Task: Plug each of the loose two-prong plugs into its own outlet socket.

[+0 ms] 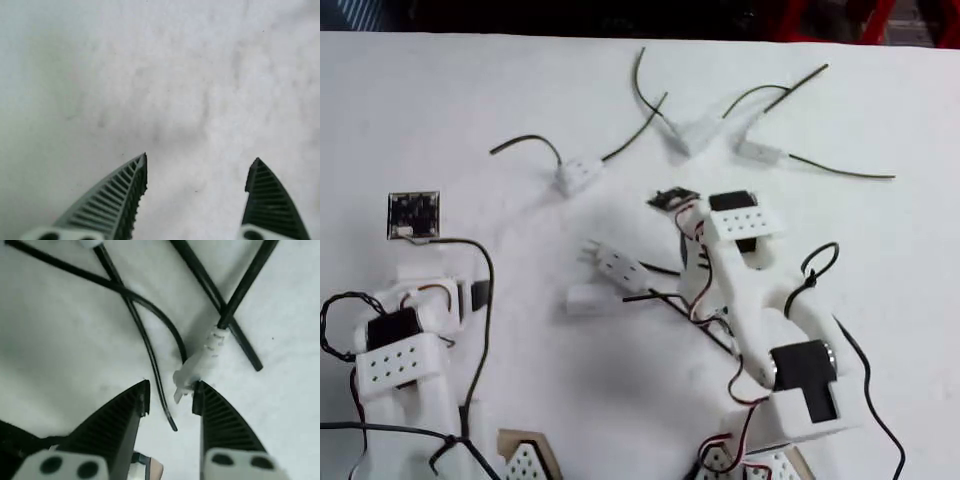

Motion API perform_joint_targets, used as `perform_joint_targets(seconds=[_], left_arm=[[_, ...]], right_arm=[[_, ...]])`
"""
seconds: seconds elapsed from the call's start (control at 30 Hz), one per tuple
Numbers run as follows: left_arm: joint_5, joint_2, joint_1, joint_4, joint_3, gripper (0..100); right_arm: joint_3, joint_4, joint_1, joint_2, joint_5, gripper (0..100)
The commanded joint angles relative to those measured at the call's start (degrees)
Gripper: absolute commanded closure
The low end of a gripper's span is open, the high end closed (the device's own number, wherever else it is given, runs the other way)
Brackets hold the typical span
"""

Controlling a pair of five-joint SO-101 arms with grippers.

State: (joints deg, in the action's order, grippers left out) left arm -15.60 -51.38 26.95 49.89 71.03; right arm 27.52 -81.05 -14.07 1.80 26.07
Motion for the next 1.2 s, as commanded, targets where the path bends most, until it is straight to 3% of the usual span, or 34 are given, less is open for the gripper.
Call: perform_joint_targets(seconds=[0.0,0.2,0.4,0.7,0.87,1.17], left_arm=[[0.2,-1.0,0.1,-1.1,-0.3,69],[0.1,-1.0,0.1,-1.1,-0.3,69],[0.1,-1.0,0.1,-1.1,-0.3,69],[0.1,-1.0,0.1,-1.1,-0.3,69],[0.1,-1.0,0.1,-1.1,-0.3,69],[0.1,-0.9,0.1,-1.1,-0.3,69]], right_arm=[[0.1,3.3,0.1,1.5,0.3,86.1],[0.0,5.9,2.2,6.5,0.3,86.3],[-0.9,5.9,2.1,6.9,0.3,98.5],[-1.8,5.6,2.2,6.9,0.3,97.6],[-3.0,3.3,2.2,6.9,0.3,90.6],[-5.8,2.2,2.2,7.4,0.3,95.7]])
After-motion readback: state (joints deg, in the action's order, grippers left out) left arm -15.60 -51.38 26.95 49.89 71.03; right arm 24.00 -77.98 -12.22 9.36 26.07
